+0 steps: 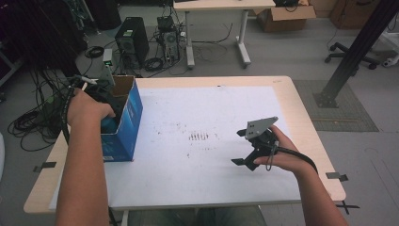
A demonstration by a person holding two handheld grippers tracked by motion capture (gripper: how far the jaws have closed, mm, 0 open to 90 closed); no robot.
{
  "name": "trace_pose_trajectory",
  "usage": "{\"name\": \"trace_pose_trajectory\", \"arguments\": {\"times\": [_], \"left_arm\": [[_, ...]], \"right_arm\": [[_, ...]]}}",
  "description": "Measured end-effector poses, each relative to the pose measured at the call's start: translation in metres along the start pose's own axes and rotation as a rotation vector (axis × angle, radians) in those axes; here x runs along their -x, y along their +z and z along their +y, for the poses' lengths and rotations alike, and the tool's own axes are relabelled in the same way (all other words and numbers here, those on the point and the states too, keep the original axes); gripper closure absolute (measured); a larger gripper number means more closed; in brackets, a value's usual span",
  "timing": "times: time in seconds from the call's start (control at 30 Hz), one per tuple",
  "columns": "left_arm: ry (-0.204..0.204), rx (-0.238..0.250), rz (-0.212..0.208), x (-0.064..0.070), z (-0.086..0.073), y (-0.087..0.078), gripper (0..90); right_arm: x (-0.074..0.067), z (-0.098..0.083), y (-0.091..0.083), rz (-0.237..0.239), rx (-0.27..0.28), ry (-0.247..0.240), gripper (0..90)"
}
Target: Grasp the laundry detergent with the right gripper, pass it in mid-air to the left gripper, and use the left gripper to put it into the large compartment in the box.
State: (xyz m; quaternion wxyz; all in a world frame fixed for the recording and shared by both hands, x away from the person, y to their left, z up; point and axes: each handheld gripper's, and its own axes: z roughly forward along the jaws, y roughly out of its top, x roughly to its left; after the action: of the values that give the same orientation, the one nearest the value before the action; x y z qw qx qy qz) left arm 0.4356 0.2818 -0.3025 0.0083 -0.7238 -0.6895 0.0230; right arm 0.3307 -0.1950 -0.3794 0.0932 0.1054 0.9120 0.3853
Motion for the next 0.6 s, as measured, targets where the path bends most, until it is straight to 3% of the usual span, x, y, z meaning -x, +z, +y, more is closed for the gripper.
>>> {"name": "trace_pose_trajectory", "arguments": {"times": [0.37,0.6], "left_arm": [[-0.013,-0.003,-0.022,-0.0054,-0.0024,0.0052,39.0],[-0.010,0.005,-0.012,-0.0029,-0.0025,0.0055,38.8]], "right_arm": [[-0.0004,-0.0012,0.0053,0.008,-0.012,0.003,1.9],[-0.0006,-0.0003,0.0025,0.006,-0.011,0.000,1.9]]}}
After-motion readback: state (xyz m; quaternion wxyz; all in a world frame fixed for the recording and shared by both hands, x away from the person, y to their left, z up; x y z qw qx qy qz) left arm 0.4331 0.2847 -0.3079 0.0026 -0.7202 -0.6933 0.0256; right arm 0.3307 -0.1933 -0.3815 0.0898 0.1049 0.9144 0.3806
